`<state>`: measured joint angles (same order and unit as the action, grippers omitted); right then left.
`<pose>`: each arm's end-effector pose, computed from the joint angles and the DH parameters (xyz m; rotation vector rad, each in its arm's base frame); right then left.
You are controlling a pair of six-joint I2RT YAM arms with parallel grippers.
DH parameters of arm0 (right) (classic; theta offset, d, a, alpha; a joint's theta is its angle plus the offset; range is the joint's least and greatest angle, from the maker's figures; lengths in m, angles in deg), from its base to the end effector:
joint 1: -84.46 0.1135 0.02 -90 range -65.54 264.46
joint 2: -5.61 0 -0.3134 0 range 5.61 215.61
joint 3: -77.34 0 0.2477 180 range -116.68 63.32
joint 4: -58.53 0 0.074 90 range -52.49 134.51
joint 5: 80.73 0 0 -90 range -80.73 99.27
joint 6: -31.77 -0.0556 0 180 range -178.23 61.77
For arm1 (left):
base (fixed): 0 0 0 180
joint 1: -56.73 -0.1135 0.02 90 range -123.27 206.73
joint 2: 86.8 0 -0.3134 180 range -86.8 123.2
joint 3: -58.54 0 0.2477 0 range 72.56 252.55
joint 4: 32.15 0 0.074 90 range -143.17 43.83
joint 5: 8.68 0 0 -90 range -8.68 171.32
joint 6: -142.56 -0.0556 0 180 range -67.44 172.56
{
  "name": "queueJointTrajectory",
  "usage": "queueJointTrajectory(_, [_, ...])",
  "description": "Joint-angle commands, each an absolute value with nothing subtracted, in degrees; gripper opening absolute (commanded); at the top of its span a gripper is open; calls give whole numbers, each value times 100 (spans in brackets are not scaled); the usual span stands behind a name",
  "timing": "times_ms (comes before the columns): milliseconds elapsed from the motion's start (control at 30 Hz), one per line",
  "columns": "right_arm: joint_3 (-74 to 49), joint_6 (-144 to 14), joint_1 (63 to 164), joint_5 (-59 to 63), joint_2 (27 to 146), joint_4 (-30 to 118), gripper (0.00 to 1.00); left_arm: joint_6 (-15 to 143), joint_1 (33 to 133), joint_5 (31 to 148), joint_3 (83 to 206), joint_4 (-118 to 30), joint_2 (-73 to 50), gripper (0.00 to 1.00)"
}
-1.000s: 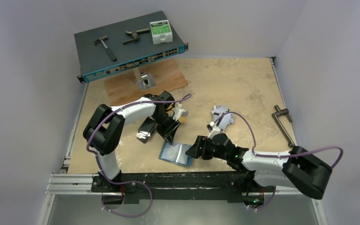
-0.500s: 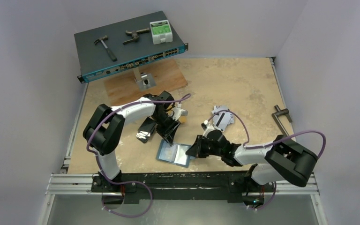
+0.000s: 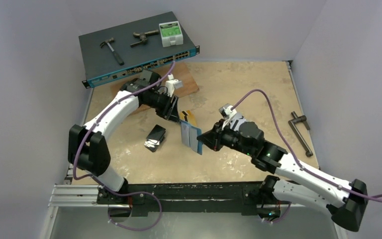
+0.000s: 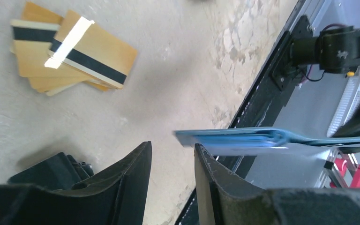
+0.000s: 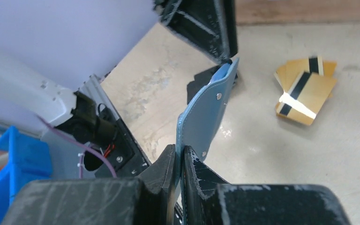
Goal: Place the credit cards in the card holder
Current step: Pick up the card holder from the center of the board.
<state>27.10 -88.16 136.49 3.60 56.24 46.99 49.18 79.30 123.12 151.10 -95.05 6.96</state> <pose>0.1159 0.1574 0.3274 -0.4433 1.8682 1.0918 0.2985 -0.1642 0.3172 0.8118 2.4994 -1.0860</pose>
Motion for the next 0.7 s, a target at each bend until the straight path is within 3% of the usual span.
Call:
queueJointTrajectory(0, [2197,-7770,13880,231,4881,3733,0,5290,7586,12656,14871,-8772,254,38])
queueJointTrajectory(133, [1778,-7580,13887,-111,4441,3445,0,5491,7527,12513,14676,-8393,261,38])
queueJointTrajectory(467, [2201,-7963,13882,49,4083,4816,0,6571,8160,15071,13621,-6171,30,36])
queueJointTrajectory(667, [2455,-8146,13886,859,4391,5237,0,6766,8476,15801,13728,-6241,-311,35])
